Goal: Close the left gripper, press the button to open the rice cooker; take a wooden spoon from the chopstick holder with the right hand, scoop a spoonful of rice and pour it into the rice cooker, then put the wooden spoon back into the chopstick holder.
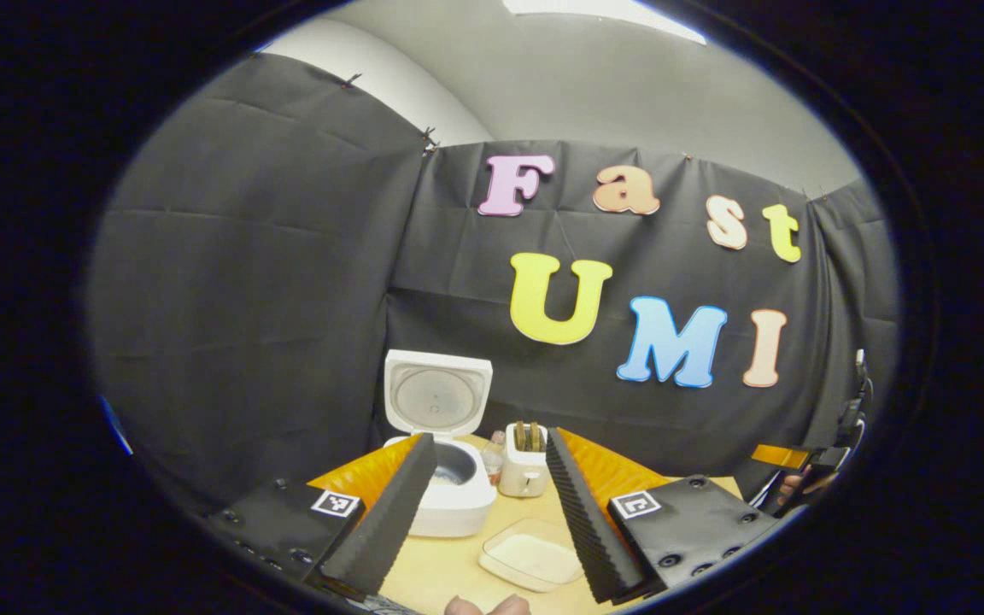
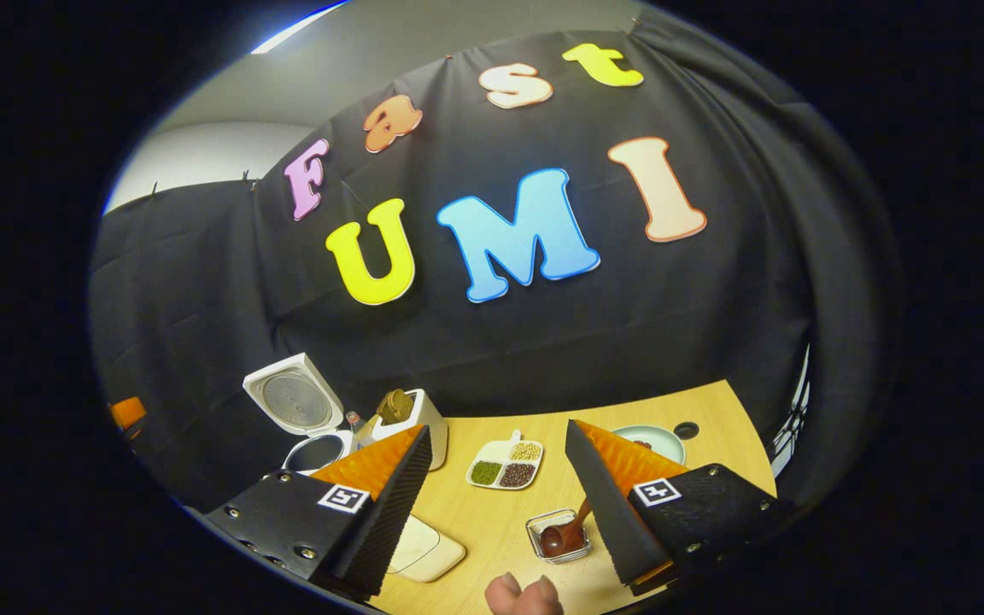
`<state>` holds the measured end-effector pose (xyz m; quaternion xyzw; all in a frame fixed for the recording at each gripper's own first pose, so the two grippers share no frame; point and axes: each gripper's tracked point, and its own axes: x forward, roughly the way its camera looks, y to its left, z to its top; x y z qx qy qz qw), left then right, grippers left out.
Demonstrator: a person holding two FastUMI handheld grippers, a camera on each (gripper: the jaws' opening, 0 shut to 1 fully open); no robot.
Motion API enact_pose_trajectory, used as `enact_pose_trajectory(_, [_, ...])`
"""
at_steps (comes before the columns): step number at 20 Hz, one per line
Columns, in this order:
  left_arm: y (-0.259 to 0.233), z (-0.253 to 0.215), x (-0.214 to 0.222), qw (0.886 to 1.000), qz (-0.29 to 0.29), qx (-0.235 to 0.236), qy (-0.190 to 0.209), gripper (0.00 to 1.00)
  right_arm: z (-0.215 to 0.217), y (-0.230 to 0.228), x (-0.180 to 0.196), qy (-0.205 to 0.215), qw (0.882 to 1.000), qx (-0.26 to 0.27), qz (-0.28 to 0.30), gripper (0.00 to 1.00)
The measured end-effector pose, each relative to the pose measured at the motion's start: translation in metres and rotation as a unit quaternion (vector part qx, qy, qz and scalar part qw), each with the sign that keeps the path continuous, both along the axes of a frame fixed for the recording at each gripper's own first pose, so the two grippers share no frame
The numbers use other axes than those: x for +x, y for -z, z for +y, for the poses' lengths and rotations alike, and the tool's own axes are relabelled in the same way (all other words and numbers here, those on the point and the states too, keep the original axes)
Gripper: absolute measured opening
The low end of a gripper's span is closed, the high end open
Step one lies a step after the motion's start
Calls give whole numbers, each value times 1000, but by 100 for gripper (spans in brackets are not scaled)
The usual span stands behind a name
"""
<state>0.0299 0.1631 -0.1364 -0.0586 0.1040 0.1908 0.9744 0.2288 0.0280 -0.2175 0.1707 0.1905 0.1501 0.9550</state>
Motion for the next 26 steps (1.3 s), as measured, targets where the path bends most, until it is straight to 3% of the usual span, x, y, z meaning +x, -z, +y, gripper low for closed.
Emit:
enact_pose_trajectory(2, [9,34,23,1000,0,-1,8,92,21,-9,-17,8,1000,-23,3,96])
enact_pose_trajectory(3, [8,51,38,1000,-6,0,13,87,35,-17,-22,11,999,-31,-1,96])
enact_pose_trajectory(5, [6,92,73,1000,-19,13,15,87,61,-24,-33,15,998,-54,-1,96])
enact_pose_trajectory(7, [6,125,111,999,-34,23,22,94,85,-23,-44,15,996,-82,6,96])
enact_pose_trajectory(9, [6,157,151,998,-43,28,28,89,106,-28,-51,19,995,-95,6,96])
enact_pose_trajectory(14, [26,215,244,999,-32,20,21,89,139,-23,-76,14,990,-135,31,96])
enact_pose_trajectory(19, [50,272,326,1000,-17,-8,-23,89,152,-21,-87,21,988,-140,54,96])
enact_pose_trajectory(21, [72,285,354,999,4,-18,-29,95,157,-19,-87,19,987,-147,58,96])
enact_pose_trajectory(24, [120,289,388,998,58,-19,-22,95,167,-17,-89,6,986,-154,63,96])
enact_pose_trajectory(25, [134,290,396,997,76,-16,-19,89,172,-15,-88,1,987,-149,66,96])
enact_pose_trajectory(26, [148,290,400,995,98,-16,-19,95,177,-15,-88,-1,987,-144,68,96])
